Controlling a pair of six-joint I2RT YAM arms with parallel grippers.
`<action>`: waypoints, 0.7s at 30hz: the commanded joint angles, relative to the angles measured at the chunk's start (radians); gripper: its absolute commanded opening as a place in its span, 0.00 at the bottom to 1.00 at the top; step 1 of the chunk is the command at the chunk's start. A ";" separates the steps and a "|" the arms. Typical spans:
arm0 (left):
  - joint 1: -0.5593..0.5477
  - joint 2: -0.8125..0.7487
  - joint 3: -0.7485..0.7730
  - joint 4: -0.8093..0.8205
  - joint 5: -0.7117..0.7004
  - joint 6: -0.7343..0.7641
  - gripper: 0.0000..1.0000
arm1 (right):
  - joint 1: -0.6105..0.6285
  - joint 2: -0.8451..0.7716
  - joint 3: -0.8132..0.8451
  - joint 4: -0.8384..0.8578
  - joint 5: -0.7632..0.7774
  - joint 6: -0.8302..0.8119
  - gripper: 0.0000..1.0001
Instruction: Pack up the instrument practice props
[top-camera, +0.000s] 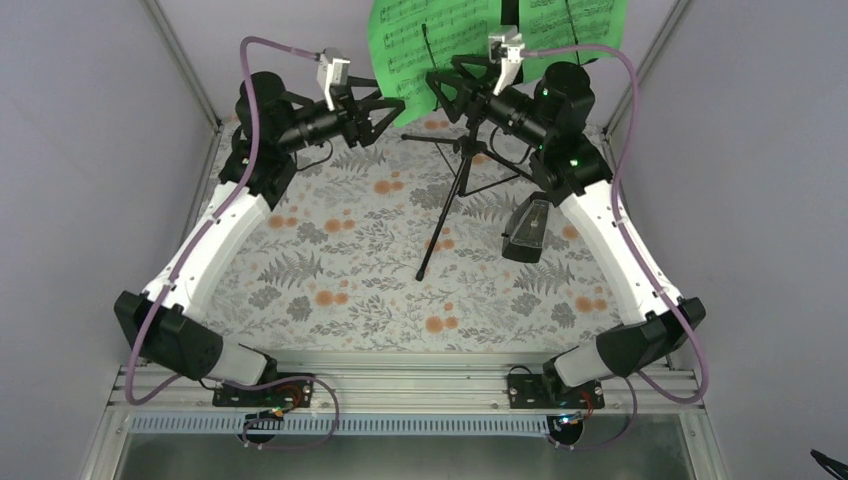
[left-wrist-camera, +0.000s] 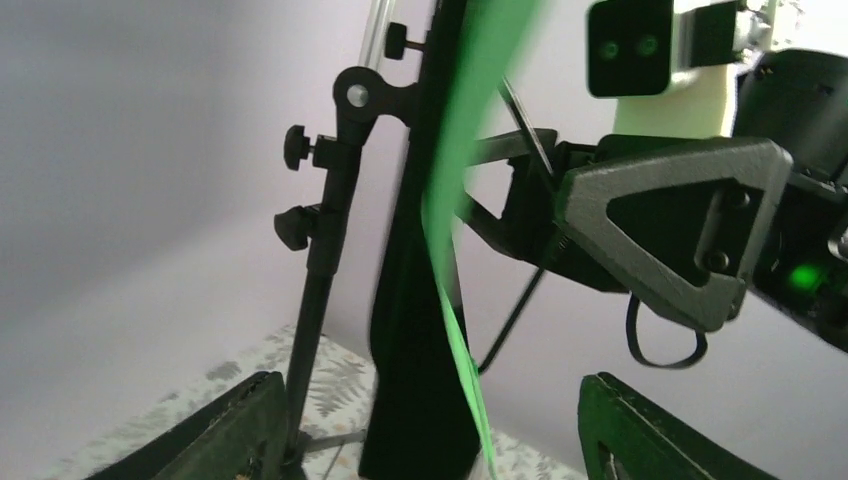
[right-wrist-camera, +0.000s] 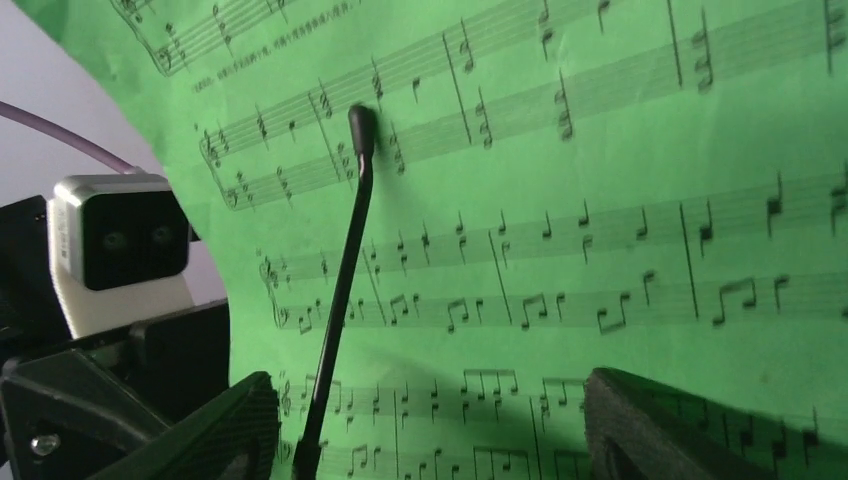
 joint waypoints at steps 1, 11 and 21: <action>-0.012 0.055 0.087 0.015 -0.003 -0.010 0.68 | 0.005 0.046 0.116 -0.058 -0.023 -0.011 0.68; -0.022 0.074 0.102 0.008 -0.034 -0.014 0.15 | 0.007 0.110 0.179 -0.003 -0.128 0.029 0.29; -0.021 0.015 0.055 -0.022 -0.114 -0.008 0.02 | 0.007 0.090 0.099 0.141 -0.226 -0.018 0.04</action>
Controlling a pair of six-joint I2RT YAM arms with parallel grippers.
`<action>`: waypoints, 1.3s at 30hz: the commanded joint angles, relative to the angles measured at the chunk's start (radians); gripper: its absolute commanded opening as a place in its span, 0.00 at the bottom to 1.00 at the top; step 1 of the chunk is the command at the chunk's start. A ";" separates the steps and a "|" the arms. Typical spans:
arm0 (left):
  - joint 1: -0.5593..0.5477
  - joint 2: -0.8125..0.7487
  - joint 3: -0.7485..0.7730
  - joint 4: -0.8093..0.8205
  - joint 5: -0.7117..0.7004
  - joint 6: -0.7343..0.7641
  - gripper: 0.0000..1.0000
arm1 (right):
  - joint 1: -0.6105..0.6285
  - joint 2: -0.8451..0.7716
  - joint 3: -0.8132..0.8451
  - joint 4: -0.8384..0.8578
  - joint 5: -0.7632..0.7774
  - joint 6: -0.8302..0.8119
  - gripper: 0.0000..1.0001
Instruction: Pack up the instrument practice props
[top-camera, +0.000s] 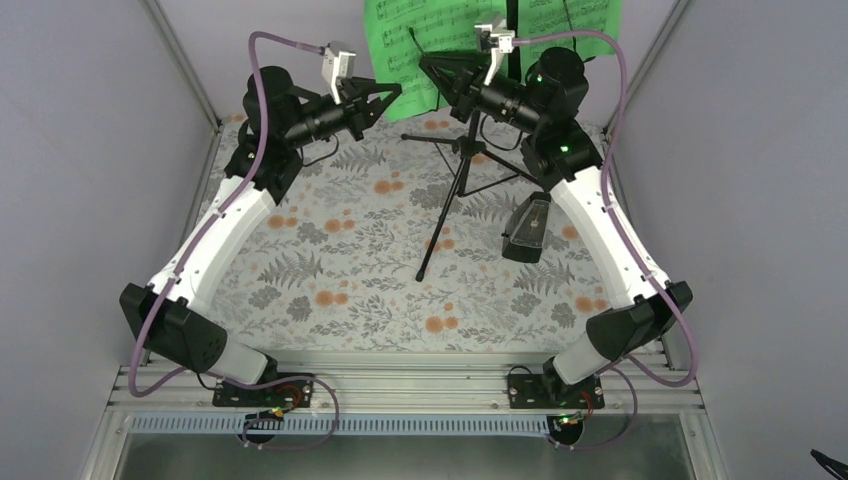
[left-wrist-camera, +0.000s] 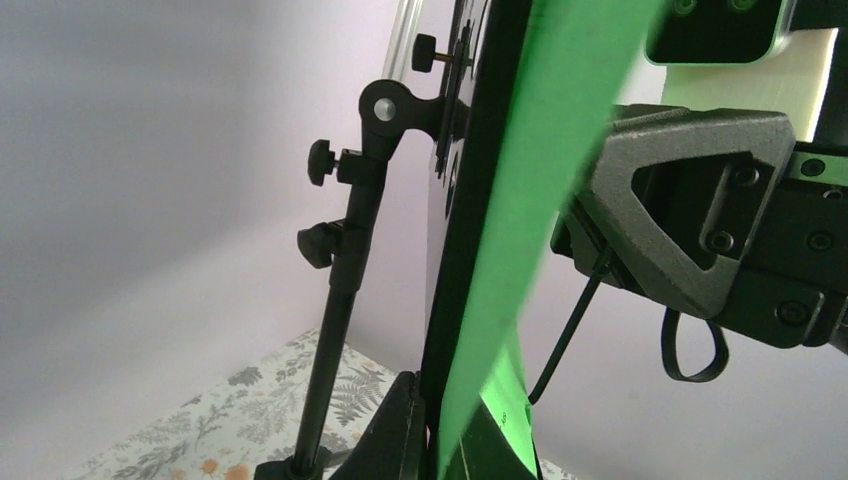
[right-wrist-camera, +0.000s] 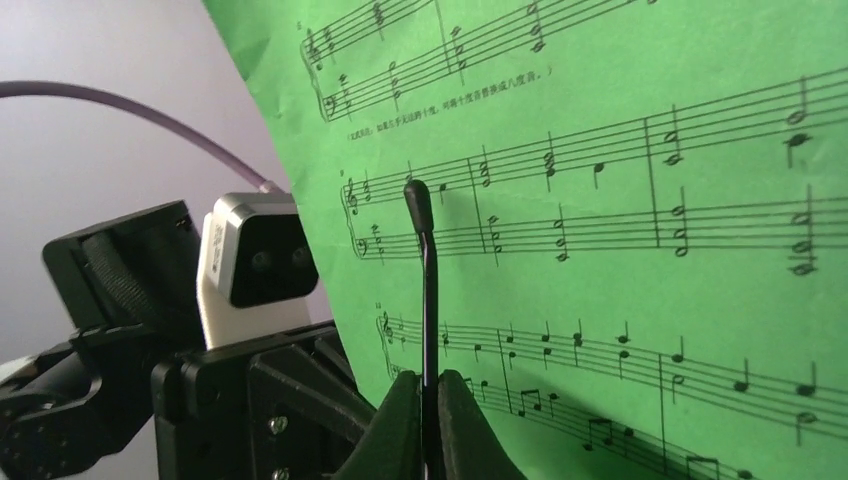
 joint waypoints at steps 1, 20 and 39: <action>0.001 -0.062 -0.030 -0.007 -0.065 -0.023 0.02 | 0.000 -0.043 -0.102 0.162 -0.060 -0.052 0.04; 0.270 -0.344 -0.503 0.157 -0.061 -0.348 0.02 | 0.000 -0.032 -0.140 0.172 0.113 -0.090 0.04; 0.223 -0.236 -0.248 0.000 0.086 -0.130 0.02 | 0.000 -0.034 -0.168 0.203 0.088 -0.050 0.04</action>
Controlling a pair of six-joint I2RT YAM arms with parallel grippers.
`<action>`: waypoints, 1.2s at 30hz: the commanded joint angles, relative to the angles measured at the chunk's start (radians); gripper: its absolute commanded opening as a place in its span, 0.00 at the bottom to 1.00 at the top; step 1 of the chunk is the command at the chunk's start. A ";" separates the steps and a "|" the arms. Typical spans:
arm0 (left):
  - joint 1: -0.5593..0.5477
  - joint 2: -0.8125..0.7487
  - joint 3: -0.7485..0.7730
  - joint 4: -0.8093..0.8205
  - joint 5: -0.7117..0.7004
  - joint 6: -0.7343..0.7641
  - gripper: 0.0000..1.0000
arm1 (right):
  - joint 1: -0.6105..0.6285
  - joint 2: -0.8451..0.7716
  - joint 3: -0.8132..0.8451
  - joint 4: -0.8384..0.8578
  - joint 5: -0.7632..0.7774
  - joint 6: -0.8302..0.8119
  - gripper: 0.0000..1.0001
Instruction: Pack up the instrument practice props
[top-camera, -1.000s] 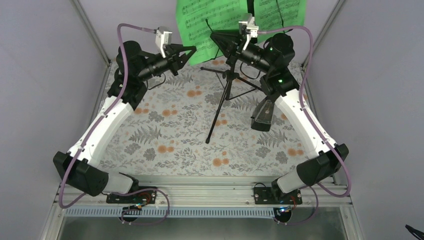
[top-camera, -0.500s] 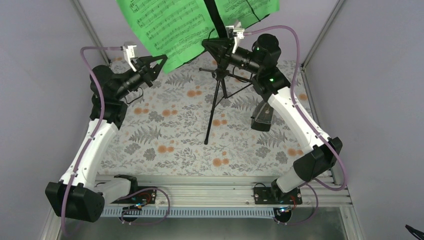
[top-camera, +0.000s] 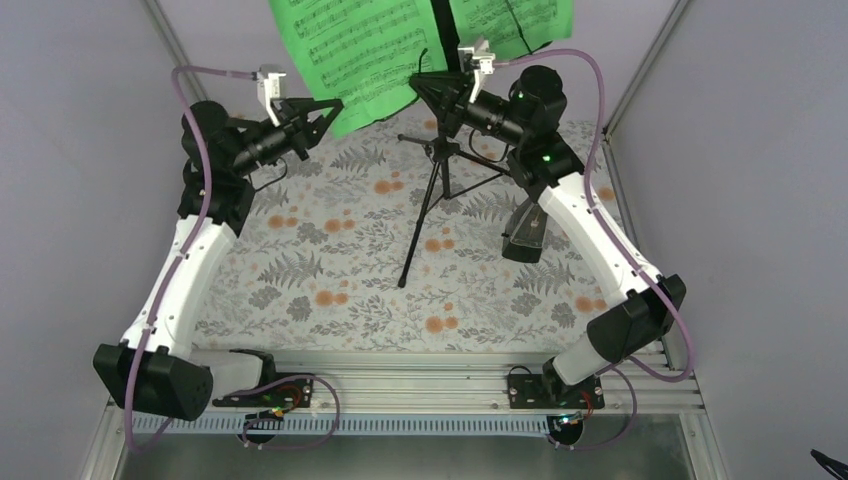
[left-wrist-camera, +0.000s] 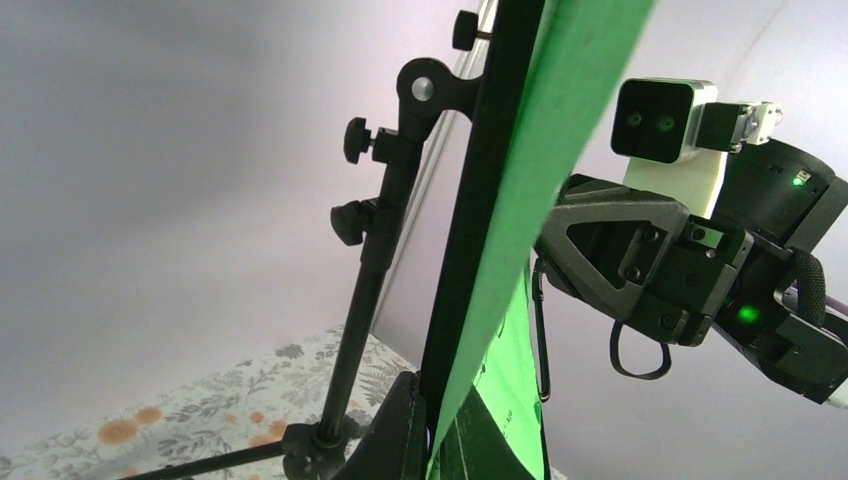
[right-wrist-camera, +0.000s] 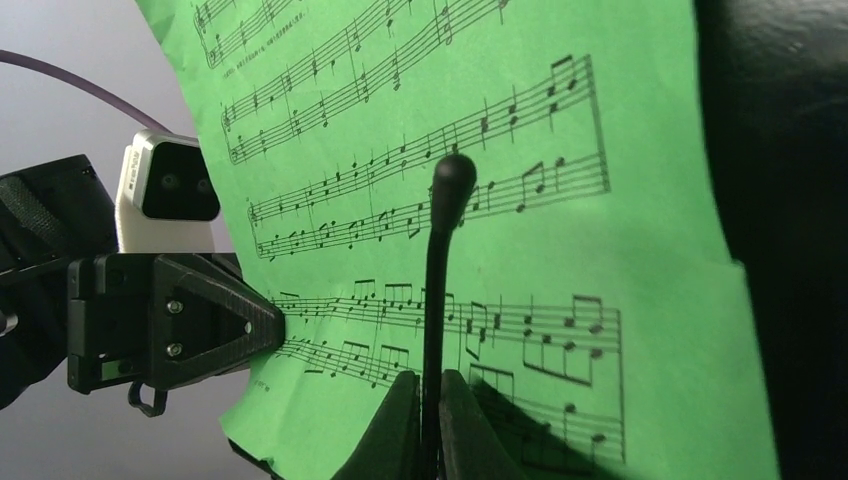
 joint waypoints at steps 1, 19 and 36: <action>-0.040 0.054 0.103 -0.127 -0.021 0.037 0.02 | -0.030 -0.025 -0.006 0.071 0.077 0.016 0.04; -0.162 0.191 0.300 -0.291 -0.145 0.129 0.37 | -0.031 -0.089 -0.050 0.049 0.133 0.008 0.04; -0.164 0.099 0.267 -0.349 -0.233 0.168 0.21 | -0.030 -0.090 -0.056 0.050 0.128 0.010 0.04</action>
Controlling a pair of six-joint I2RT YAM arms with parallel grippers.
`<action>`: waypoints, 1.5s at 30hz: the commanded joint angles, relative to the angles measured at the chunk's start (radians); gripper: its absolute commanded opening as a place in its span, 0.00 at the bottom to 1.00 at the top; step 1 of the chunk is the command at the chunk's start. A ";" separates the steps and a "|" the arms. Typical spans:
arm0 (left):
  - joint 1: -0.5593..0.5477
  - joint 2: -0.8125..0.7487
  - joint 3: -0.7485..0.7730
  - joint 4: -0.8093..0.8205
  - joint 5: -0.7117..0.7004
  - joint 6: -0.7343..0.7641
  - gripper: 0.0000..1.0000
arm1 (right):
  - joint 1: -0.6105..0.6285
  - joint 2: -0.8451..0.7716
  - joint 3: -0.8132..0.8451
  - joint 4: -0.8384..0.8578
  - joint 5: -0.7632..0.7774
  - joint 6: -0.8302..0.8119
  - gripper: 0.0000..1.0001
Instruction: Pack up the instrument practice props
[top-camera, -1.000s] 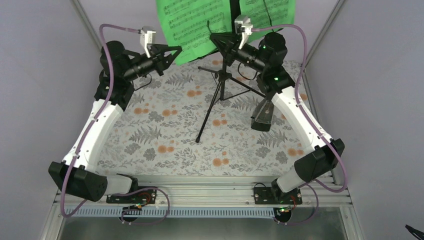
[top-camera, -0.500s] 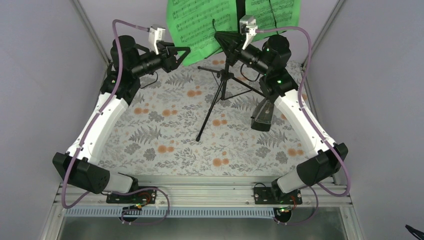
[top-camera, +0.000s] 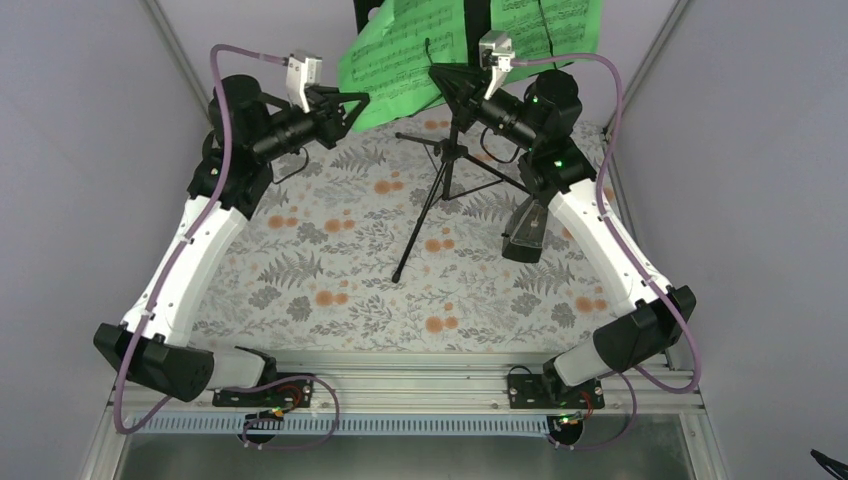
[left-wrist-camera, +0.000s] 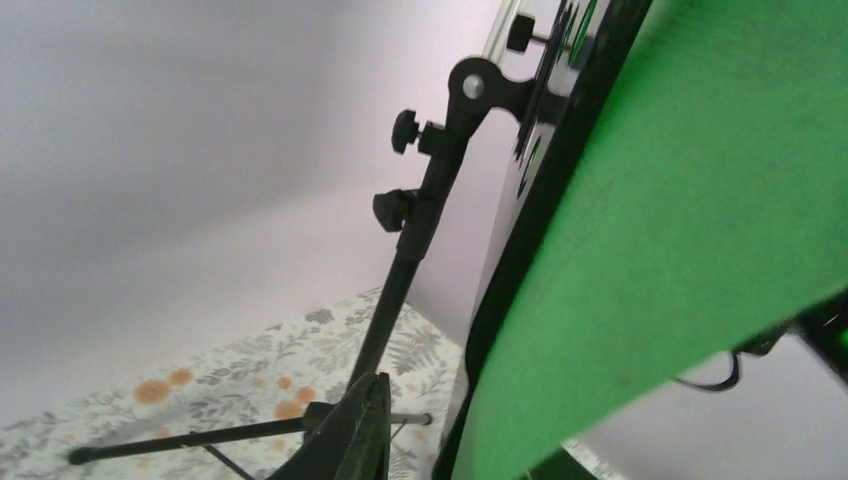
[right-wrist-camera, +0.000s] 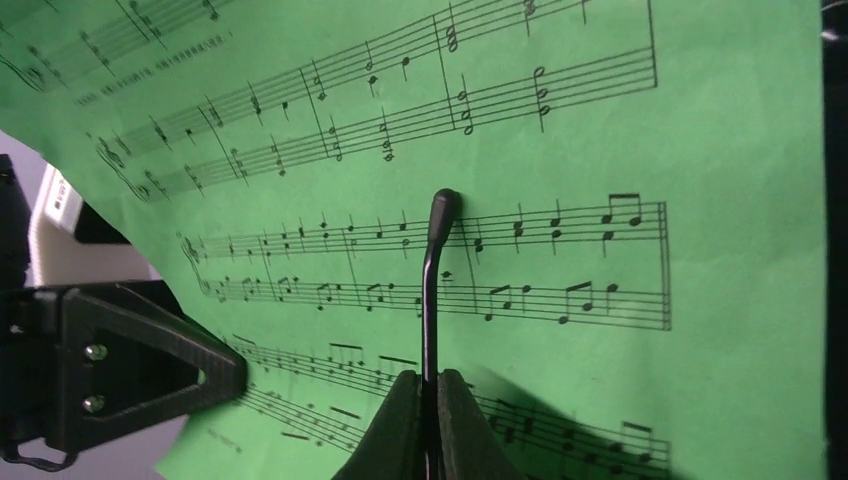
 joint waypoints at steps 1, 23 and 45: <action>0.002 -0.042 -0.004 -0.016 -0.033 0.013 0.19 | 0.001 -0.033 -0.007 0.028 0.012 -0.006 0.04; 0.239 -0.329 -0.509 0.020 -0.061 -0.169 0.02 | 0.001 -0.039 -0.031 0.012 0.035 -0.015 0.04; 0.472 -0.169 -1.073 0.135 0.051 -0.281 0.02 | 0.000 -0.098 -0.031 0.047 -0.065 -0.010 0.48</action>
